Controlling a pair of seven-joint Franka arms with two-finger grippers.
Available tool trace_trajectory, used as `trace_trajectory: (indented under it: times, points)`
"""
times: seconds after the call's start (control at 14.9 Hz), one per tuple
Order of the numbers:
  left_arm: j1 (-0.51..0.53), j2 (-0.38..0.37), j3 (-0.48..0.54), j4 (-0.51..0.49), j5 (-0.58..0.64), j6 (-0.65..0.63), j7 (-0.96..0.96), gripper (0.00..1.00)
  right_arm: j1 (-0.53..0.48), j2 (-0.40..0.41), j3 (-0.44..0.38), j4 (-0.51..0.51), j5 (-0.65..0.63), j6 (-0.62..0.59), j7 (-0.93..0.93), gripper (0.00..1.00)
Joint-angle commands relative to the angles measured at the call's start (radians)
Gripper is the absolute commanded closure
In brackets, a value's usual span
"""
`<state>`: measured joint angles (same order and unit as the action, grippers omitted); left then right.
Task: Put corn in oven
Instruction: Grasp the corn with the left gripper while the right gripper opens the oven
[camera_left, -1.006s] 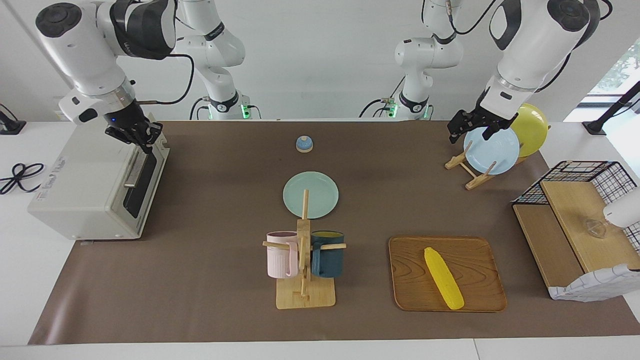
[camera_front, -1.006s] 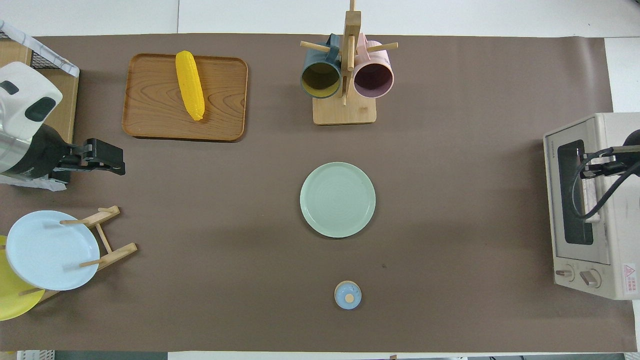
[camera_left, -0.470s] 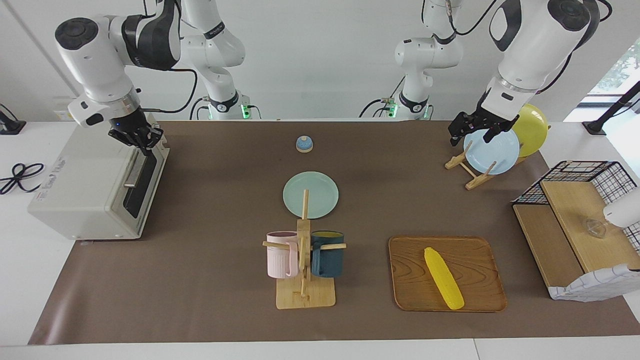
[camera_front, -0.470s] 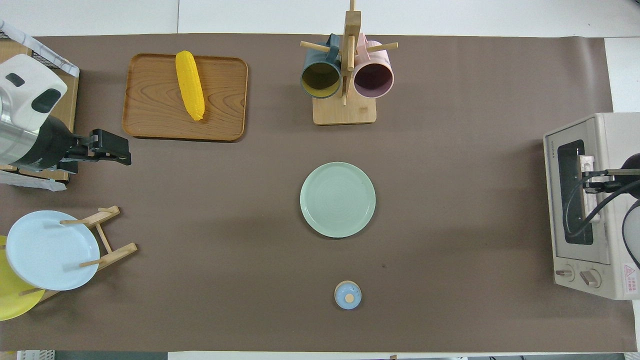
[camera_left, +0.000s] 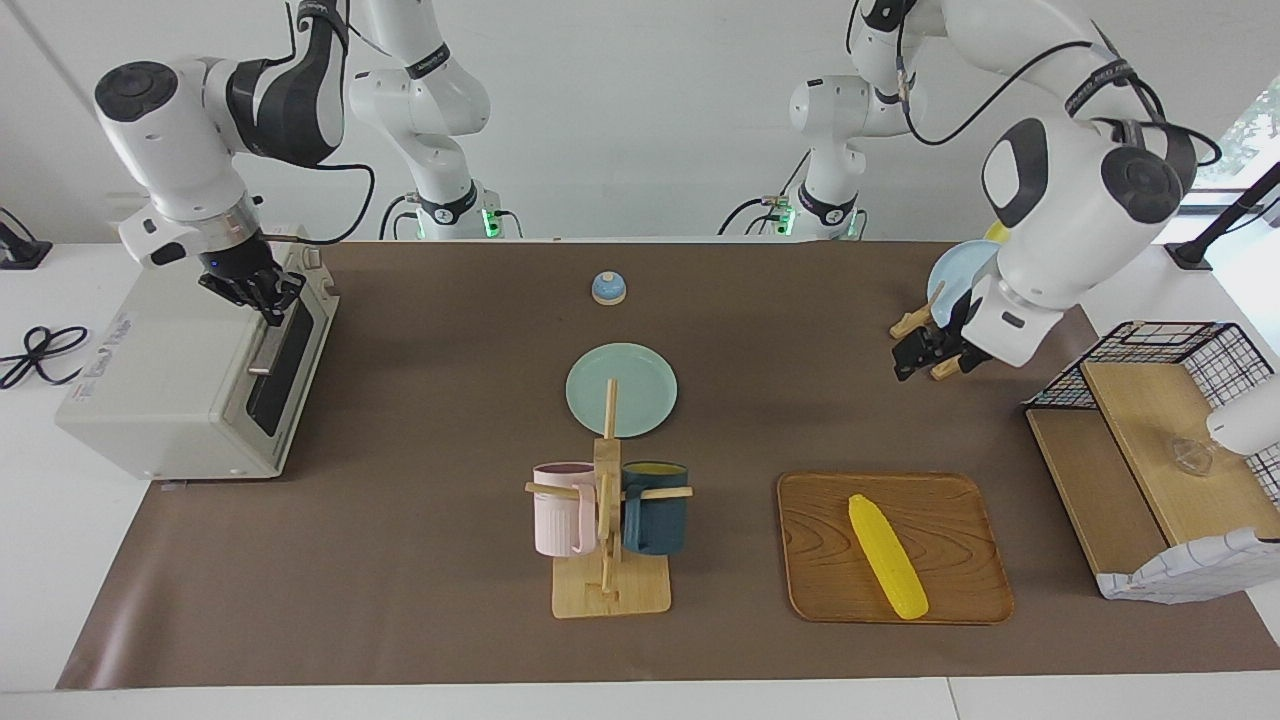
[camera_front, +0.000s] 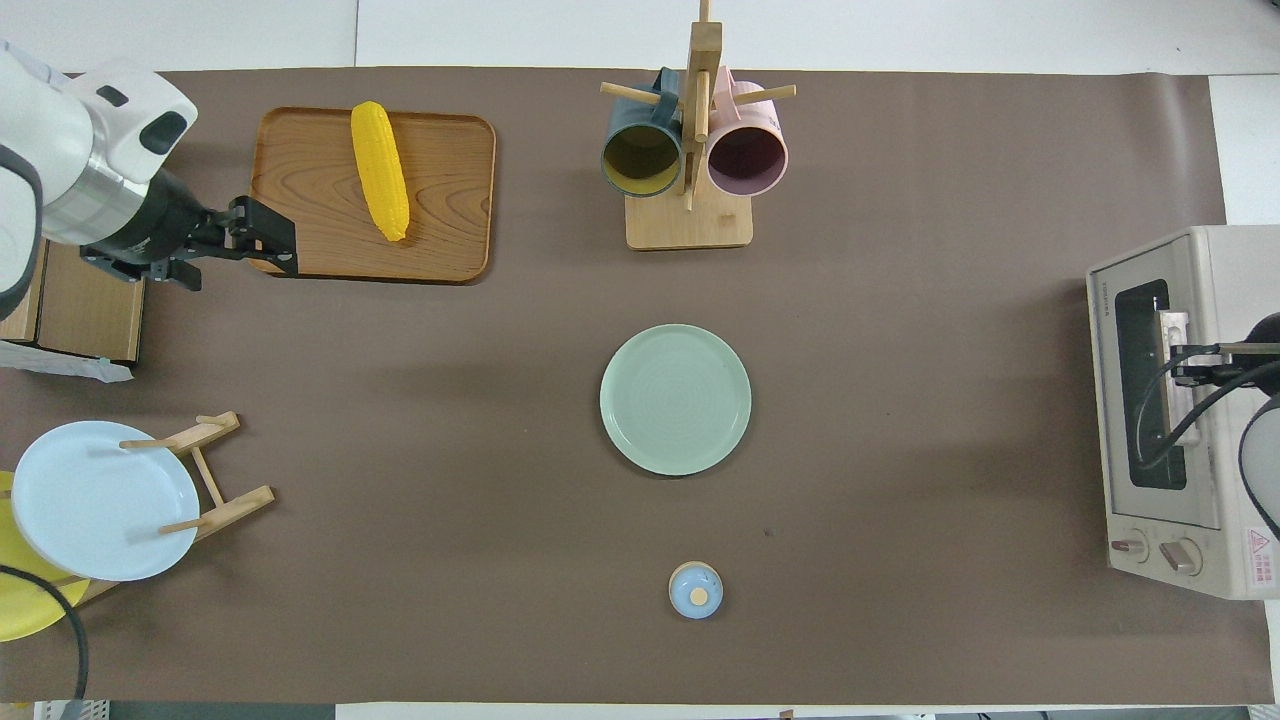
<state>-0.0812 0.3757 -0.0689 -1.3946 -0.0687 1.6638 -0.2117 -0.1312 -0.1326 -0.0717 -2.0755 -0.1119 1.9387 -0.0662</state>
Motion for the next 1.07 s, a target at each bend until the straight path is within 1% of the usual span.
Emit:
trace_trajectory:
  times: [0.0, 0.13, 0.2, 0.27, 0.4, 0.54, 0.67, 0.81, 0.94, 1.01]
  points:
    - [0.003, 0.226, -0.008, 0.246, 0.010, -0.006, -0.003, 0.00, -0.027, 0.011, 0.006, -0.020, -0.011, 0.057, -0.032, 1.00]
    - [-0.023, 0.372, 0.006, 0.383, 0.018, 0.010, -0.003, 0.00, -0.027, 0.011, 0.007, -0.031, -0.009, 0.059, -0.024, 1.00]
    - [-0.025, 0.421, 0.006, 0.423, 0.018, 0.036, -0.003, 0.00, -0.027, 0.011, 0.007, -0.031, -0.009, 0.059, -0.023, 1.00]
    - [-0.025, 0.431, 0.004, 0.424, 0.018, 0.095, -0.003, 0.00, -0.027, 0.011, 0.006, -0.031, -0.008, 0.059, -0.023, 1.00]
    - [-0.025, 0.445, 0.006, 0.424, 0.017, 0.140, -0.003, 0.00, -0.027, 0.011, 0.007, -0.043, -0.006, 0.060, -0.021, 1.00]
    - [-0.037, 0.465, 0.009, 0.425, 0.015, 0.200, -0.006, 0.00, -0.010, 0.016, 0.007, -0.080, 0.020, 0.100, -0.012, 1.00]
    - [-0.037, 0.498, 0.008, 0.433, 0.015, 0.224, -0.006, 0.00, 0.014, 0.027, 0.009, -0.084, 0.032, 0.117, 0.011, 1.00]
    - [-0.049, 0.531, 0.009, 0.434, 0.015, 0.281, -0.012, 0.00, 0.057, 0.039, 0.009, -0.086, 0.032, 0.123, 0.035, 1.00]
    - [-0.052, 0.552, 0.030, 0.443, 0.024, 0.286, 0.000, 0.00, 0.084, 0.059, 0.009, -0.086, 0.032, 0.134, 0.054, 1.00]
    - [-0.054, 0.560, 0.032, 0.447, 0.042, 0.284, 0.014, 0.00, 0.087, 0.076, 0.009, -0.087, 0.034, 0.158, 0.055, 1.00]
